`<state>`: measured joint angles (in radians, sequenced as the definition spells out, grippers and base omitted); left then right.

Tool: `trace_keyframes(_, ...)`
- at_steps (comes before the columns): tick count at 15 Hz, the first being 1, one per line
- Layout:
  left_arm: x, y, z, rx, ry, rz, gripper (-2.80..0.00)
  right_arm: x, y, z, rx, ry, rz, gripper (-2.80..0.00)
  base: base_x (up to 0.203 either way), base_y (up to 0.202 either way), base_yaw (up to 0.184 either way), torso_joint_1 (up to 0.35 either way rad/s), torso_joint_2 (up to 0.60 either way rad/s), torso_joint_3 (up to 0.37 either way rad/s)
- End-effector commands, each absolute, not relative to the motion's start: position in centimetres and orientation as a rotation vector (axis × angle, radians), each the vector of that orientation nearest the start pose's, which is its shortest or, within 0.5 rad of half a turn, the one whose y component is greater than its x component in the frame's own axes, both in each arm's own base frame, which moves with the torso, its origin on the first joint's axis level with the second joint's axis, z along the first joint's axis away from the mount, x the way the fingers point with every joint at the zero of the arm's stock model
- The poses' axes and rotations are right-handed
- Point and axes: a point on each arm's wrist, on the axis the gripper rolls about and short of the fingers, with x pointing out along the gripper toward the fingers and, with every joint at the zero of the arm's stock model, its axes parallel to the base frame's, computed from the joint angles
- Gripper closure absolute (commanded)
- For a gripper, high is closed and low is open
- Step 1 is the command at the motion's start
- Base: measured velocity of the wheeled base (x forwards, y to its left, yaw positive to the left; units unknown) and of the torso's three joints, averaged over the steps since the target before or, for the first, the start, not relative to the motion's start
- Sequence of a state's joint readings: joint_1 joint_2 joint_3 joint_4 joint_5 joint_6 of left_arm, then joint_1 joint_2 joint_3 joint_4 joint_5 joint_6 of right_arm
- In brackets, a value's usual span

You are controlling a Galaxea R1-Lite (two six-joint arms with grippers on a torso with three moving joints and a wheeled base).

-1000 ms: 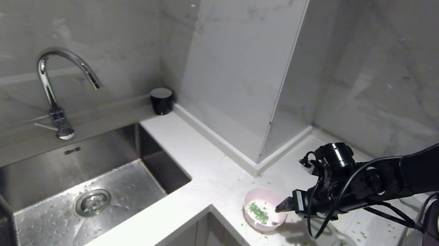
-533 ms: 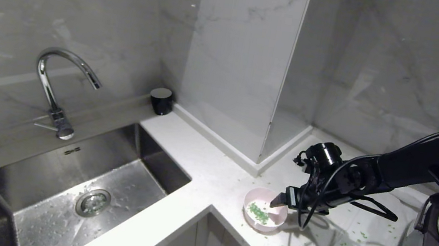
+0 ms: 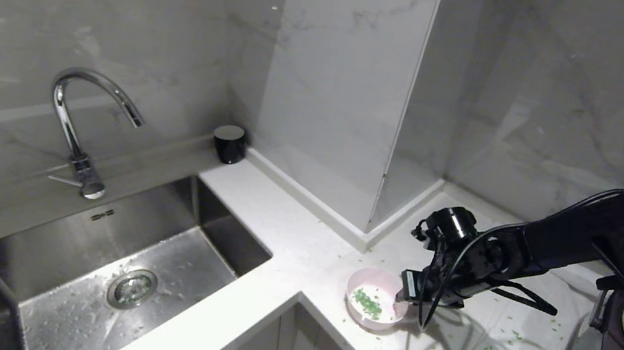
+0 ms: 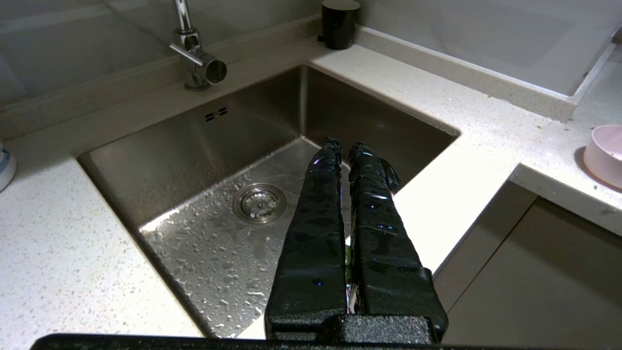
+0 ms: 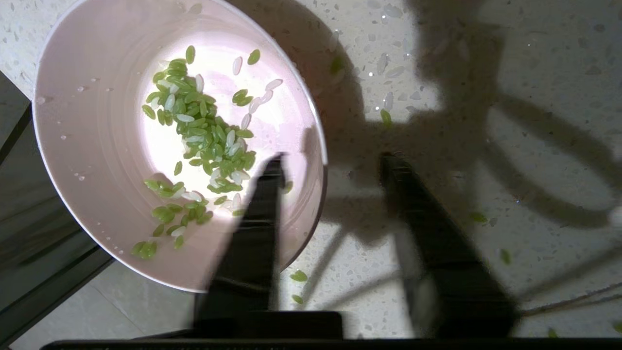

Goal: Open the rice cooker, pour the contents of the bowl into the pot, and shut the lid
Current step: Pick up the bowl on the table, then place the bowl on the table

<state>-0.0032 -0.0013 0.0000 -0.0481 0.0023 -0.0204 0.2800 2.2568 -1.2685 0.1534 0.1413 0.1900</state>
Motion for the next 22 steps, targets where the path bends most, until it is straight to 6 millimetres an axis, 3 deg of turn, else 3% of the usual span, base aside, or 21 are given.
trace_keyframes(1, -2.2, 0.0, 7.7, -0.022, -0.036, 0.000, 0.00, 37.3, 11.9, 3.9, 0.070, 1.166, 0.271, 0.00, 0.000, 0.000, 0.000, 0.000, 0.00, 0.000)
trace_keyframes(6, -2.2, 0.0, 7.7, -0.022, -0.037, 0.000, 0.00, 38.3, 12.4, 3.7, 0.090, 1.152, 0.264, 0.00, 0.000, 0.000, 0.000, 0.000, 0.00, 0.000)
trace_keyframes(12, -2.2, 0.0, 7.7, -0.022, -0.037, 0.000, 0.00, 40.5, 13.5, 6.5, 0.133, 1.118, 0.260, 0.00, 0.000, 0.000, 0.000, 0.000, 0.00, 0.000)
trace_keyframes(22, -2.2, 0.0, 7.7, -0.022, -0.038, 0.000, 0.00, 42.9, 19.7, 7.3, 0.151, 1.059, 0.343, 0.00, 0.000, 0.000, 0.000, 0.000, 0.00, 0.000)
